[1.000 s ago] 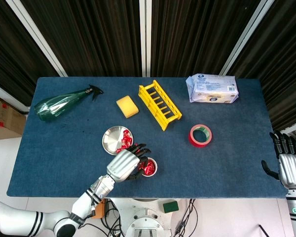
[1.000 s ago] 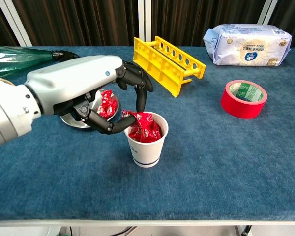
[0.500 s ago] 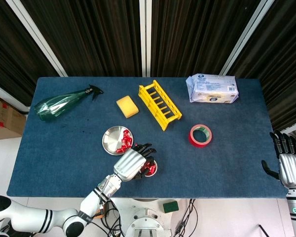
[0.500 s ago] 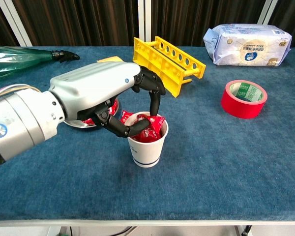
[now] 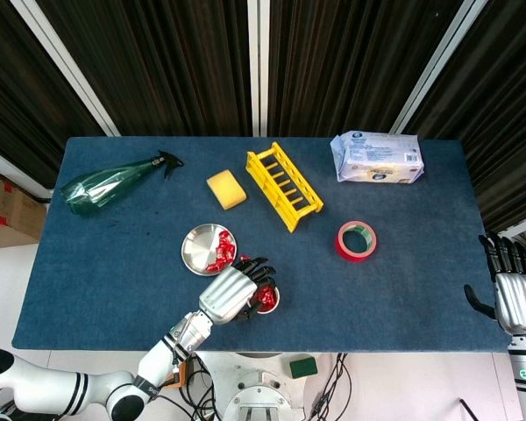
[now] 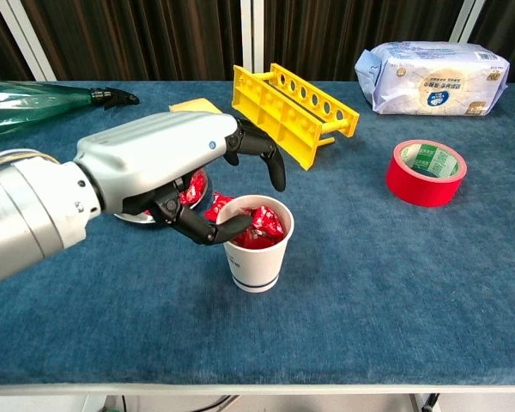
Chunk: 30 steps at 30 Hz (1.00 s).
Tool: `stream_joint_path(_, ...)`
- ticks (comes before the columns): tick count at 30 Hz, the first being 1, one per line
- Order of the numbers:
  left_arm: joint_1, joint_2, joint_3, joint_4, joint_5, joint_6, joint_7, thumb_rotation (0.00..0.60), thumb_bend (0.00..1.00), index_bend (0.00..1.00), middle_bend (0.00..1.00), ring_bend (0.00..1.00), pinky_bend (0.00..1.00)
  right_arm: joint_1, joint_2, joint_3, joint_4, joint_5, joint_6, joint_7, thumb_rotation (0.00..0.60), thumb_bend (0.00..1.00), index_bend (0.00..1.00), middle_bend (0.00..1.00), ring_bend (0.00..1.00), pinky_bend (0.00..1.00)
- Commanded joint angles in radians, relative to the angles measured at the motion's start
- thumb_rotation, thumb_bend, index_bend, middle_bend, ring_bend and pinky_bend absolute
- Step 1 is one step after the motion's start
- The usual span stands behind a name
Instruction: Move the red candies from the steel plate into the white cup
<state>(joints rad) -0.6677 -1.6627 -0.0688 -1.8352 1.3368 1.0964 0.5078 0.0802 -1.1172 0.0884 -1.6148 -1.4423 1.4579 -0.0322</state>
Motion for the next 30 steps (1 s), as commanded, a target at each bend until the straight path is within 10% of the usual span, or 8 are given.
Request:
stream_joint_path(1, 0.004, 0.012, -0.002, -0.013, 0.006, 0.007, -0.007, 0.6, 0.37, 0.33, 0.24, 0.11, 0.24, 0.0, 0.0, 0.0, 0.0, 0.0, 0.0, -0.001, 0.6, 0.3, 0.0, 0.0, 0.0, 0.0)
stream_joint_path(14, 0.072, 0.19, -0.152, -0.023, -0.077, 0.137, -0.138, 0.6, 0.37, 0.34, 0.24, 0.11, 0.24, -0.003, 0.004, 0.001, 0.0, 0.001, 0.005, 0.007, 0.6, 0.3, 0.0, 0.0, 0.0, 0.0)
stream_joint_path(30, -0.018, 0.11, -0.074, 0.412, 0.001, -0.136, -0.473, 0.6, 0.35, 0.33, 0.2, 0.1, 0.24, -0.002, -0.005, 0.001, -0.002, 0.003, 0.005, -0.013, 0.6, 0.3, 0.0, 0.0, 0.0, 0.0)
